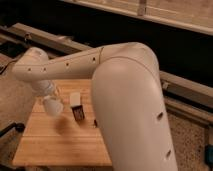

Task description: Place the ceramic cup over the eraser

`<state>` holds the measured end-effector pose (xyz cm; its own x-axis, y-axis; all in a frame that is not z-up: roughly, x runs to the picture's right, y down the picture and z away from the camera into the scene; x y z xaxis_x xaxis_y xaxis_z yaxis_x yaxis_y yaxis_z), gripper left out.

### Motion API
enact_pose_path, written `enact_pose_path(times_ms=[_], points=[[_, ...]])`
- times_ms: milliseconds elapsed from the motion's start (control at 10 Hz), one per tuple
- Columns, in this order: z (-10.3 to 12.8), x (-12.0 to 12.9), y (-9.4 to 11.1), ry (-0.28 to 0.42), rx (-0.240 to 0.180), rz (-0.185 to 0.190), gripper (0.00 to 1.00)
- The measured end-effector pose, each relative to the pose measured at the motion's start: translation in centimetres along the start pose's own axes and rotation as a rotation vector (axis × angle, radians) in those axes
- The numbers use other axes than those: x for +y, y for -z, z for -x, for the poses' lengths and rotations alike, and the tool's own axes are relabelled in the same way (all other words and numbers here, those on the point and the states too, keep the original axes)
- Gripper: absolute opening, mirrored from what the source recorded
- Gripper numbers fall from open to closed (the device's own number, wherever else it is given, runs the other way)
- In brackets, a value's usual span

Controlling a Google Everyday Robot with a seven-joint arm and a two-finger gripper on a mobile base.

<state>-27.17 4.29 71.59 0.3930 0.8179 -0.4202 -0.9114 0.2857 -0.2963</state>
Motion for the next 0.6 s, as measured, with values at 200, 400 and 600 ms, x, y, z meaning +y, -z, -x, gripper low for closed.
enact_pose_path(times_ms=[200, 400, 600], points=[[0.5, -1.7, 1.1, -0.021, -0.019, -0.014, 0.02], [0.7, -3.3, 2.3, -0.051, -0.039, -0.025, 0.02], [0.7, -5.6, 3.9, -0.086, -0.063, -0.038, 0.02]])
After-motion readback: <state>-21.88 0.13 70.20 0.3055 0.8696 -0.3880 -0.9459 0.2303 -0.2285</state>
